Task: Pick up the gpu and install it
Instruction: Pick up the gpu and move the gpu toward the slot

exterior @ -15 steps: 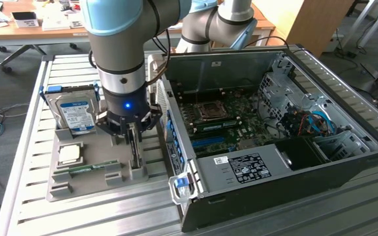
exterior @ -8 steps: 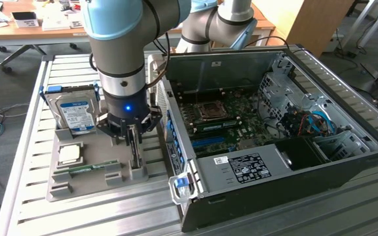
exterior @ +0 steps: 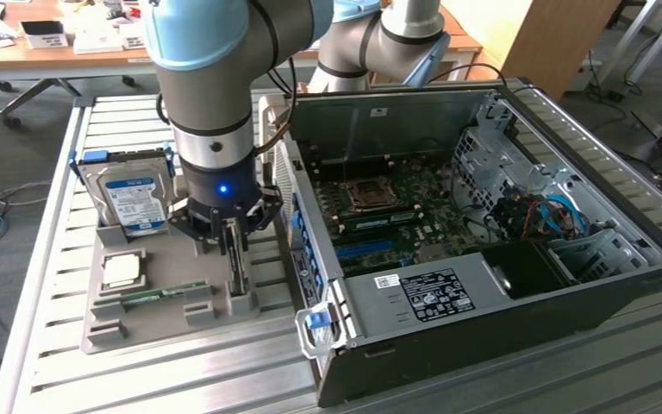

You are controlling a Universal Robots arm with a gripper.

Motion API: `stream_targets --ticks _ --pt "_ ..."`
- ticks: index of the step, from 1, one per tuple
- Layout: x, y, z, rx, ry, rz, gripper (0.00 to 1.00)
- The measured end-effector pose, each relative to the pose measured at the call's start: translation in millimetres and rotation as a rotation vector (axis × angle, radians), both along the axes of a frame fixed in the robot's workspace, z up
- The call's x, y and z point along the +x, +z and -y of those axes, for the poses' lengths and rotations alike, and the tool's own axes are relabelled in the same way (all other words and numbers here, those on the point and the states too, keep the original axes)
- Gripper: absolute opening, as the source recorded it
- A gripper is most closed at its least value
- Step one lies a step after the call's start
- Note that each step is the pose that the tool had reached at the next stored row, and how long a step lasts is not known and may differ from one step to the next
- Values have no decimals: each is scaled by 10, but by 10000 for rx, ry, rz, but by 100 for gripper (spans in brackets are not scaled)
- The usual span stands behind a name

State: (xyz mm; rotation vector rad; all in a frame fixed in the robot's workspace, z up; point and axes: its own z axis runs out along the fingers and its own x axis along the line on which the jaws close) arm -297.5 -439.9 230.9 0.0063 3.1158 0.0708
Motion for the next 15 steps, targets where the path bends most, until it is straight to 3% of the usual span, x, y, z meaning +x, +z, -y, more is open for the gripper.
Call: stream_targets --ticks 5,15 --pt "1 -28 -25 -1 -1 -1 36" --pt "-3 -39 -28 -1 -14 -1 36"
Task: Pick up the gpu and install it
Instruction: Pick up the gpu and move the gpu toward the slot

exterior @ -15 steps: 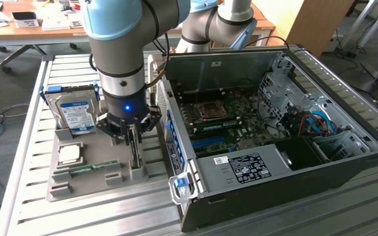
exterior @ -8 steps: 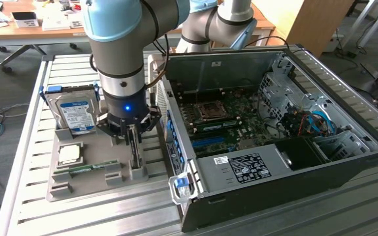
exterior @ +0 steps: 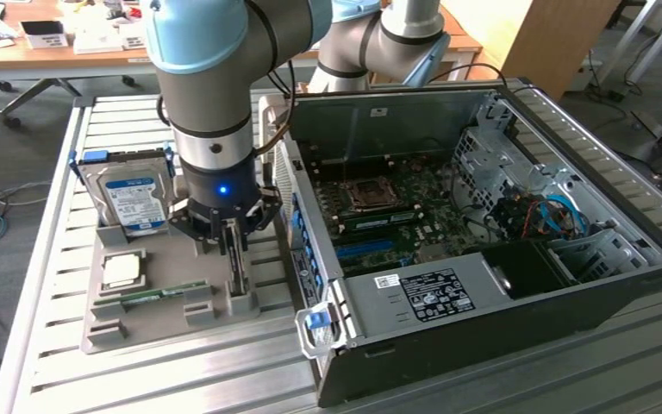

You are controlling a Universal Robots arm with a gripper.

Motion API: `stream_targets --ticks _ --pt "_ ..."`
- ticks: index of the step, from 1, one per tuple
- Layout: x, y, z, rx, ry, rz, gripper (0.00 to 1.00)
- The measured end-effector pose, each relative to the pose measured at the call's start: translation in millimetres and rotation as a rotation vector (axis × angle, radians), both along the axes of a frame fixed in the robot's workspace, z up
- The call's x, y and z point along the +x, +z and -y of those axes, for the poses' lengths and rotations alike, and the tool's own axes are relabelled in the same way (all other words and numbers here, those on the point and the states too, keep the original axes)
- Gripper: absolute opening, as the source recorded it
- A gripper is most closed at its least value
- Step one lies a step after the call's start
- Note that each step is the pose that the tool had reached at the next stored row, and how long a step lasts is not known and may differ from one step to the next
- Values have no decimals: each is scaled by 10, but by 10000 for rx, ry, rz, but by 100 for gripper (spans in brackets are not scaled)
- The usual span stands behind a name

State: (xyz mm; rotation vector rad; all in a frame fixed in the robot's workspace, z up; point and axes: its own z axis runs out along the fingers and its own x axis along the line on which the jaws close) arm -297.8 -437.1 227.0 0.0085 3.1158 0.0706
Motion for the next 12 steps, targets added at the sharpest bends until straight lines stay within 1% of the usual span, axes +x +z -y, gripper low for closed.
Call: stream_targets --ticks 7,8,9,12 --pt "0 0 0 0 0 1 36" --pt "0 0 0 1 0 -2 34" --pt "0 0 0 0 0 -1 28" --pt "0 0 0 0 0 0 27"
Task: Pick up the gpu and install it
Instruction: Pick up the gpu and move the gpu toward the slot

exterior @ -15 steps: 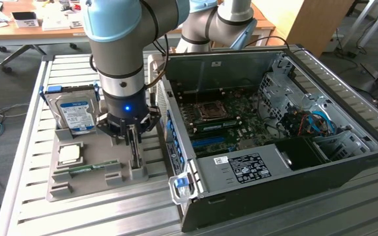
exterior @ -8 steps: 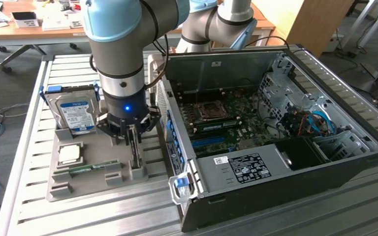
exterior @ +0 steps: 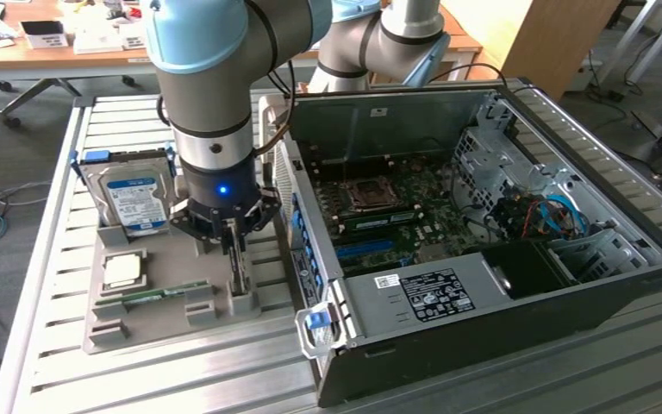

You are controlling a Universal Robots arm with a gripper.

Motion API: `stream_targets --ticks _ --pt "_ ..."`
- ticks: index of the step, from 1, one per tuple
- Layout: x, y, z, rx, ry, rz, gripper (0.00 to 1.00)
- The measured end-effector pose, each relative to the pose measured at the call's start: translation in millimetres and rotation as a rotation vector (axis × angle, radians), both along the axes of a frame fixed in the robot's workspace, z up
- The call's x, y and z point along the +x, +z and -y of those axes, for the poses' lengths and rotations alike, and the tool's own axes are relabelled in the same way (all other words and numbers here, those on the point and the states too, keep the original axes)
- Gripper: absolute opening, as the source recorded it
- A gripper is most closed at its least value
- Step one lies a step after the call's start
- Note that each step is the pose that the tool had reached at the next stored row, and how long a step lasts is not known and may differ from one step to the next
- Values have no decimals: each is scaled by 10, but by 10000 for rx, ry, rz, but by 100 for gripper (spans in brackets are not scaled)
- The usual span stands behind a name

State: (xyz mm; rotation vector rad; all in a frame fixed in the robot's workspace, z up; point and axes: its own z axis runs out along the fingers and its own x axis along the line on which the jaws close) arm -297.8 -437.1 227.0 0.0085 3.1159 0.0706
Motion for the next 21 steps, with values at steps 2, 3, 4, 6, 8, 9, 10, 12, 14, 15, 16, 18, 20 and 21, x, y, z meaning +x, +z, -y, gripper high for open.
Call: stream_targets --ticks 2,3,4,6,8,9,10,12,14,15,16,18,20,21 --pt "0 0 0 0 0 0 27" --pt "0 0 0 0 0 0 27" --pt "0 0 0 0 0 1 27" --pt "0 0 0 0 0 0 27" --pt "0 0 0 0 0 0 27" --pt "0 0 0 0 0 0 27" --pt "0 0 0 0 0 0 27" --pt "0 0 0 0 0 0 27" --pt "0 1 0 2 0 3 27" --pt "0 7 0 2 0 2 27" --pt "0 16 0 0 0 1 27" --pt "0 41 0 1 -1 0 27" --pt "0 80 0 0 -1 0 27" --pt "1 102 0 1 0 1 27"
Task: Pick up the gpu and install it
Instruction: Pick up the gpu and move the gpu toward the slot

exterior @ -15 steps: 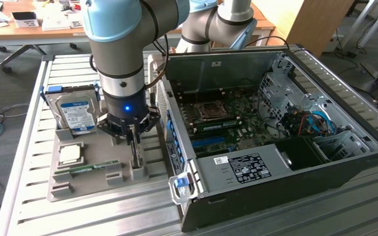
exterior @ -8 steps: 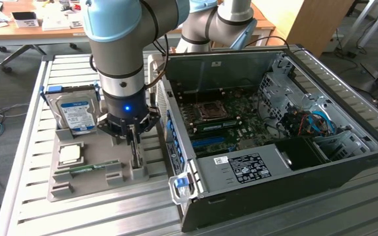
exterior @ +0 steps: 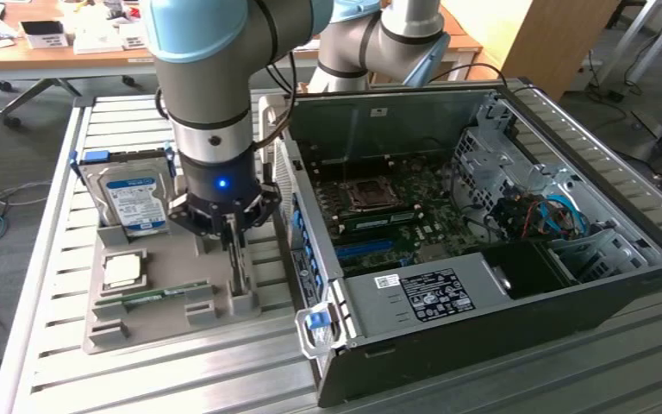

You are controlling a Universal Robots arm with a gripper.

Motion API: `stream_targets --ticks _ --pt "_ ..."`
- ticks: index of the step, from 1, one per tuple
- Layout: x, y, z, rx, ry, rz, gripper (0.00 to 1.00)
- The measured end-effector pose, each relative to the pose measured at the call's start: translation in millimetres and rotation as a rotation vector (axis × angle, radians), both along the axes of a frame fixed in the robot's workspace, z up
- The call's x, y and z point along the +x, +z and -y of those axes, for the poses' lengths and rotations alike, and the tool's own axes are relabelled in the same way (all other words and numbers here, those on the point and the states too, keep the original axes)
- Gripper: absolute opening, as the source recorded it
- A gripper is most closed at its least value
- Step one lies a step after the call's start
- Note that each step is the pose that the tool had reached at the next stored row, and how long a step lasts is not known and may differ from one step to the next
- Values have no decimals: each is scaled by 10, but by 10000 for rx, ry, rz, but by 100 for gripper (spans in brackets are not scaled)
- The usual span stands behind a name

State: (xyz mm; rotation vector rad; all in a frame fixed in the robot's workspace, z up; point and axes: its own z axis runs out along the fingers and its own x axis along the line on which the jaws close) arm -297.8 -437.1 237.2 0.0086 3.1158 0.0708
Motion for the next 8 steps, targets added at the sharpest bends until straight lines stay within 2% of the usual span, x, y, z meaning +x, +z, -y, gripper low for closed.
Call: stream_targets --ticks 8 --pt "0 244 0 -1 0 0 27"
